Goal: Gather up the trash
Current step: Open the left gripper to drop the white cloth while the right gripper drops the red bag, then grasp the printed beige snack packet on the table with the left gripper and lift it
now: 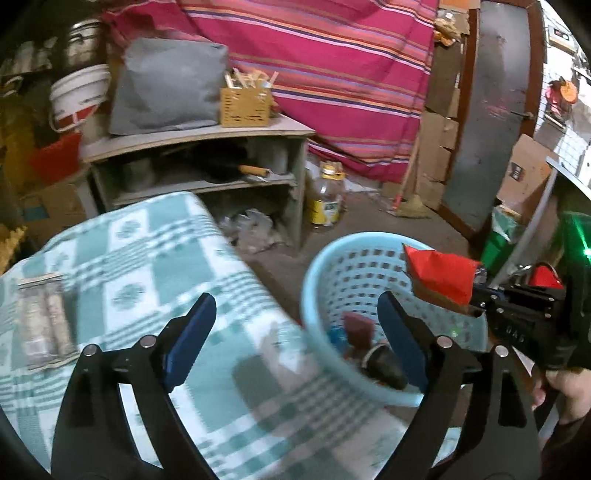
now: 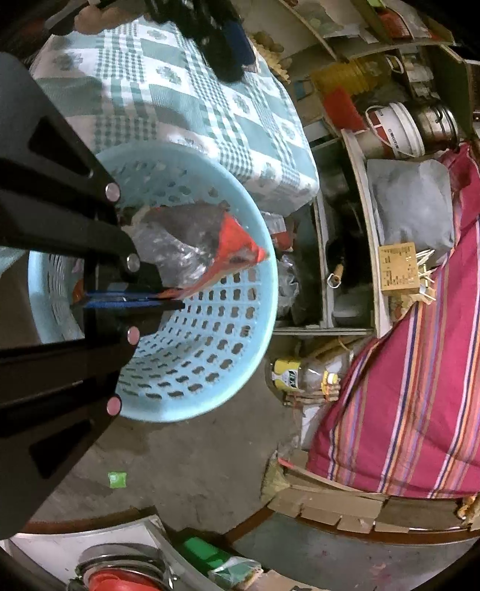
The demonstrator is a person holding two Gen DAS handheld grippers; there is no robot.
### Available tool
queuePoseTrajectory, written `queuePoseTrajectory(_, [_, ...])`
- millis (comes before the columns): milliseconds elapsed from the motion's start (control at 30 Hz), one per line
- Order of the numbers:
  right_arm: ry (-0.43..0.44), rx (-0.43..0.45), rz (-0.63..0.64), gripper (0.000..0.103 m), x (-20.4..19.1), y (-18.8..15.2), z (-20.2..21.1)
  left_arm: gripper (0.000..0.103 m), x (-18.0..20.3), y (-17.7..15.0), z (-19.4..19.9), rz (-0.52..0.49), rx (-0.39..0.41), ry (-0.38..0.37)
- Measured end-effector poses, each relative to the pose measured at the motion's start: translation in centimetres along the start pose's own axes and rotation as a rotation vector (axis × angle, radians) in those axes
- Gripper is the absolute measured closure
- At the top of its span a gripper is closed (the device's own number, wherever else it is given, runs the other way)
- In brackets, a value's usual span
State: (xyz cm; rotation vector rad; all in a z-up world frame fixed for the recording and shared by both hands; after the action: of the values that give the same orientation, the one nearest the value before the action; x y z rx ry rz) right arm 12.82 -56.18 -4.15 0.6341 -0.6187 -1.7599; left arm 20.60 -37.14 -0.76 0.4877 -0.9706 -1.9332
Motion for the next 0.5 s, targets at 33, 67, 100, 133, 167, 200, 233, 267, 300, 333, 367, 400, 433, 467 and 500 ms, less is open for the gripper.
queuePoseTrajectory(33, [-0.005, -0.005, -0.005, 0.101, -0.1, -0.1, -0.2, 0.015, -0.8, -0.1, 0.4, 0.007, 0.005, 0.015])
queuePoseTrajectory(67, [-0.010, -0.009, -0.006, 0.101, -0.2, -0.1, -0.4, 0.013, -1.4, -0.1, 0.6, 0.013, 0.008, 0.025])
queuePoseTrajectory(100, [-0.018, -0.021, -0.009, 0.101, -0.3, -0.2, -0.7, 0.012, -2.1, -0.2, 0.9, 0.021, 0.012, 0.040])
queuePoseTrajectory(133, [-0.024, -0.030, -0.011, 0.096, -0.3, -0.3, -1.0, 0.012, -2.7, -0.2, 1.1, 0.027, 0.015, 0.051])
queuePoseTrajectory(167, [-0.030, -0.036, -0.013, 0.077, -0.4, -0.4, -1.2, 0.011, -3.6, -0.3, 1.4, 0.039, 0.018, 0.063])
queuePoseTrajectory(200, [-0.038, -0.038, -0.017, 0.059, -0.4, -0.5, -1.4, 0.011, -4.4, -0.4, 1.6, 0.049, 0.018, 0.070])
queuePoseTrajectory(233, [-0.045, -0.036, -0.019, 0.030, -0.4, -0.5, -1.4, 0.011, -5.0, -0.5, 1.7, 0.055, 0.017, 0.076])
queuePoseTrajectory(267, [-0.050, -0.030, -0.018, 0.028, -0.4, -0.7, -1.5, 0.011, -5.9, -0.7, 1.9, 0.061, 0.014, 0.089])
queuePoseTrajectory(300, [-0.059, -0.037, -0.009, 0.028, -0.6, -1.0, -1.7, 0.011, -6.6, -1.0, 2.0, 0.062, 0.013, 0.098])
queuePoseTrajectory(333, [-0.066, -0.045, -0.003, 0.028, -0.8, -1.1, -1.9, 0.011, -7.5, -1.2, 2.2, 0.064, 0.013, 0.114])
queuePoseTrajectory(367, [-0.070, -0.048, -0.001, 0.028, -0.9, -1.3, -2.1, 0.011, -8.2, -1.5, 2.3, 0.070, 0.012, 0.127])
queuePoseTrajectory(400, [-0.072, -0.048, -0.002, 0.028, -1.0, -1.4, -2.2, 0.011, -9.0, -1.7, 2.4, 0.078, 0.010, 0.139])
queuePoseTrajectory(433, [-0.074, -0.049, -0.004, 0.028, -1.0, -1.4, -2.2, 0.011, -10.0, -2.0, 2.6, 0.089, 0.009, 0.149])
queuePoseTrajectory(467, [-0.078, -0.046, -0.005, 0.028, -1.2, -1.4, -2.3, 0.011, -10.6, -2.3, 2.8, 0.098, 0.011, 0.159])
queuePoseTrajectory(500, [-0.082, -0.037, -0.003, 0.028, -1.5, -1.4, -2.2, 0.010, -11.7, -2.6, 2.9, 0.109, 0.013, 0.174])
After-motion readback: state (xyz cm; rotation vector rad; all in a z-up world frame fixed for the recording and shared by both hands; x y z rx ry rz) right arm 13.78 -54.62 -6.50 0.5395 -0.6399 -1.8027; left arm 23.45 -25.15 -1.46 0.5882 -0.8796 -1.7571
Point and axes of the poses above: each gripper's, at about its wrist camera, not at the fingertips, and z roughly against the way its jaws point, x to its right, y to its top, the point moved 5 cm from there along -z, roughly the way its jaws point, and after that the axes turned 3 degrees about y, right-handed, at the moved point
